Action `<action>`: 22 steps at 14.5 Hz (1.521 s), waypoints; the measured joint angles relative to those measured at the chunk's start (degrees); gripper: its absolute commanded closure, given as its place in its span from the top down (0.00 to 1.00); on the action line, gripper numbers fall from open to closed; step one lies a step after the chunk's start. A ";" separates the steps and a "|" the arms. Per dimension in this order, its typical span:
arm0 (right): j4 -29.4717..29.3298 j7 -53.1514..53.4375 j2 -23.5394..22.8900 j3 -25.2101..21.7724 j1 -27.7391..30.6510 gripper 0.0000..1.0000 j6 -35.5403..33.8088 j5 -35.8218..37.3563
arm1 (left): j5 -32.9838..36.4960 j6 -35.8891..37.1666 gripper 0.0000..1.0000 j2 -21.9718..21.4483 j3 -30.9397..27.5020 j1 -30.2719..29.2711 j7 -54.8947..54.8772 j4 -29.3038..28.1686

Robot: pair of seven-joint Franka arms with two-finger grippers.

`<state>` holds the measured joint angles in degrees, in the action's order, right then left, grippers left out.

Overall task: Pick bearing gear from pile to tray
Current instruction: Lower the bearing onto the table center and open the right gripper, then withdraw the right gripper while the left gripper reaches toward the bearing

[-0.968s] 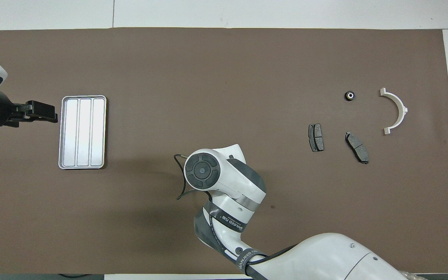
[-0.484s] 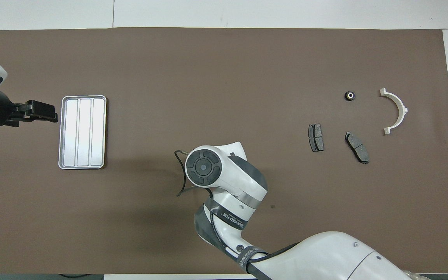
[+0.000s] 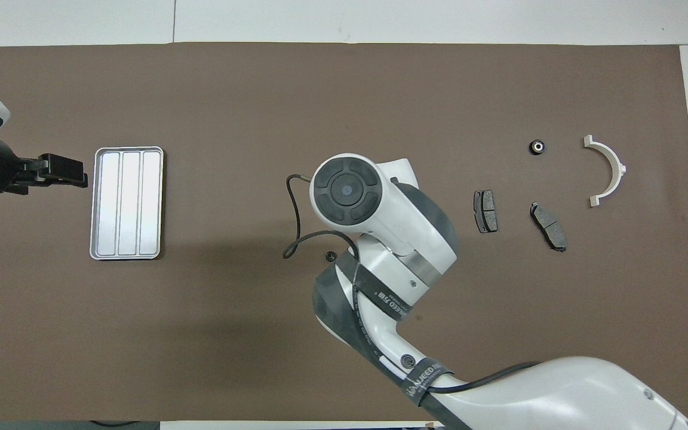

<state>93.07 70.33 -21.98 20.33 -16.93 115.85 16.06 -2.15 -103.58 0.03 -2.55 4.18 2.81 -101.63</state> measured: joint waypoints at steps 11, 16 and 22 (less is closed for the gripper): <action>-0.57 -42.21 2.43 -0.18 23.10 1.00 -4.41 -0.96 | 0.00 -0.38 1.00 -0.05 0.22 0.05 0.00 0.00; -0.11 -49.48 0.90 -0.20 29.22 1.00 -3.46 -0.99 | 0.00 -0.92 1.00 -0.05 0.26 0.06 0.00 -0.39; 2.18 -51.75 -0.97 -0.22 32.06 1.00 0.48 -0.98 | 0.00 -1.22 1.00 -0.05 0.24 0.06 0.00 -0.73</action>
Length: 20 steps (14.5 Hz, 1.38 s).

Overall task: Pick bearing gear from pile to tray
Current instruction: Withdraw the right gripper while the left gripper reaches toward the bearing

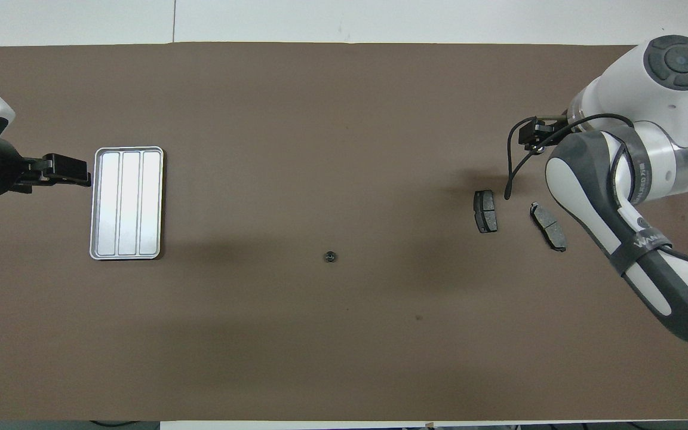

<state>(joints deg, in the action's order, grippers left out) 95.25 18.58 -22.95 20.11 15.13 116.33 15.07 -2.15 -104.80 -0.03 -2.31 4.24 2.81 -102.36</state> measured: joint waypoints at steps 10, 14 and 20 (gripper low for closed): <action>0.09 -0.04 0.04 0.18 0.37 1.00 0.99 0.00 | 0.00 -0.20 1.00 -1.59 0.36 0.45 1.86 -3.10; 0.27 -0.04 -0.08 0.13 1.03 1.00 3.93 -0.01 | 0.27 -1.14 1.00 -1.73 0.51 6.01 7.25 -5.25; 0.75 1.43 -3.88 -0.20 2.00 1.00 8.47 -0.02 | 1.19 -7.80 1.00 -0.88 0.86 16.55 18.92 -9.63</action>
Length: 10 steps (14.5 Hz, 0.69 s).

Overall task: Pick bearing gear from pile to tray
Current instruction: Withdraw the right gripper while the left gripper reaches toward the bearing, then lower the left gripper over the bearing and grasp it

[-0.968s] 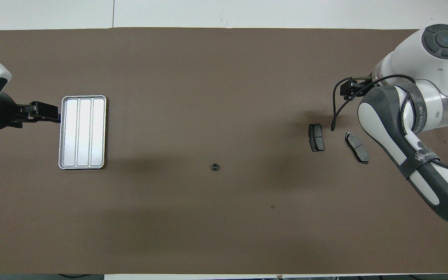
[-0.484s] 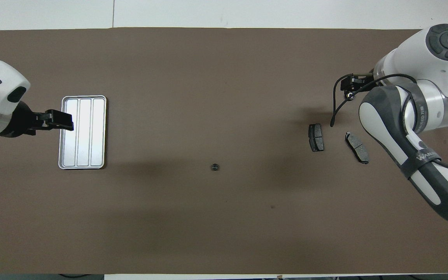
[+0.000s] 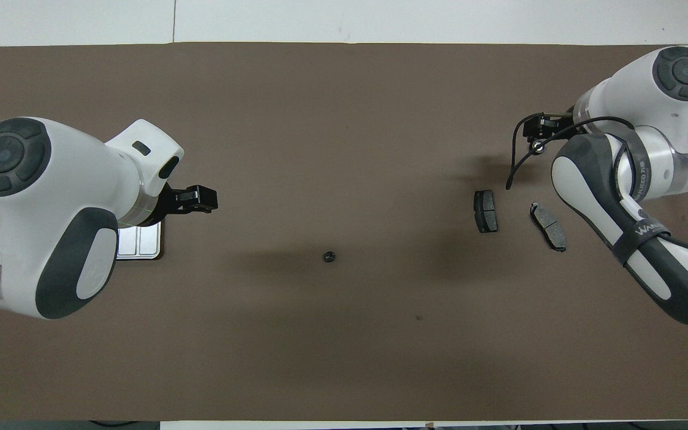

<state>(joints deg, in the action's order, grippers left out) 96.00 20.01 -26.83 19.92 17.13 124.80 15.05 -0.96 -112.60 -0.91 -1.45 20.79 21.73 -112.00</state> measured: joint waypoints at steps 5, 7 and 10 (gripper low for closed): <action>-1.22 3.34 -4.14 -0.03 0.00 1.00 1.04 0.00 | 0.00 -4.03 1.00 1.11 -0.07 3.35 4.56 -0.90; -1.84 3.45 -5.19 -0.03 0.00 1.00 1.06 0.00 | 0.00 -6.40 1.00 2.90 -0.01 6.56 8.28 -1.15; -2.20 3.90 -6.23 -0.13 0.01 1.00 1.92 0.00 | 0.01 -8.38 1.00 4.34 -0.05 9.11 11.12 -1.21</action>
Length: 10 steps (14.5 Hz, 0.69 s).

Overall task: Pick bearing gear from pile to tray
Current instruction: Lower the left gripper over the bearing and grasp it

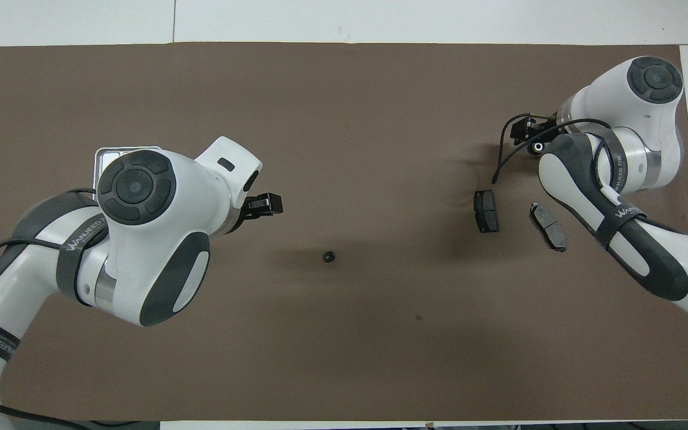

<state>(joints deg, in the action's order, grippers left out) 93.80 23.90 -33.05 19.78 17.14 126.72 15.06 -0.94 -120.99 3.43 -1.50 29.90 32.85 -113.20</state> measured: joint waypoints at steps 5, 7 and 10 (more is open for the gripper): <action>-0.12 0.07 -0.89 -0.34 0.10 1.00 0.90 0.07 | 2.63 -4.57 1.00 5.86 0.03 4.81 7.20 -0.15; -0.12 0.07 -1.42 -0.41 0.30 1.00 2.12 0.09 | 2.78 -6.48 1.00 7.93 0.04 5.90 8.94 -0.14; -0.12 0.07 -1.99 -0.47 0.49 0.96 2.66 0.10 | 2.82 -6.64 1.00 8.37 0.05 6.10 9.76 -0.11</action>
<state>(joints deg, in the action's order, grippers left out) 93.69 23.97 -35.04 19.32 17.62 129.38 15.15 1.88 -127.63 11.80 -1.45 35.99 42.61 -113.32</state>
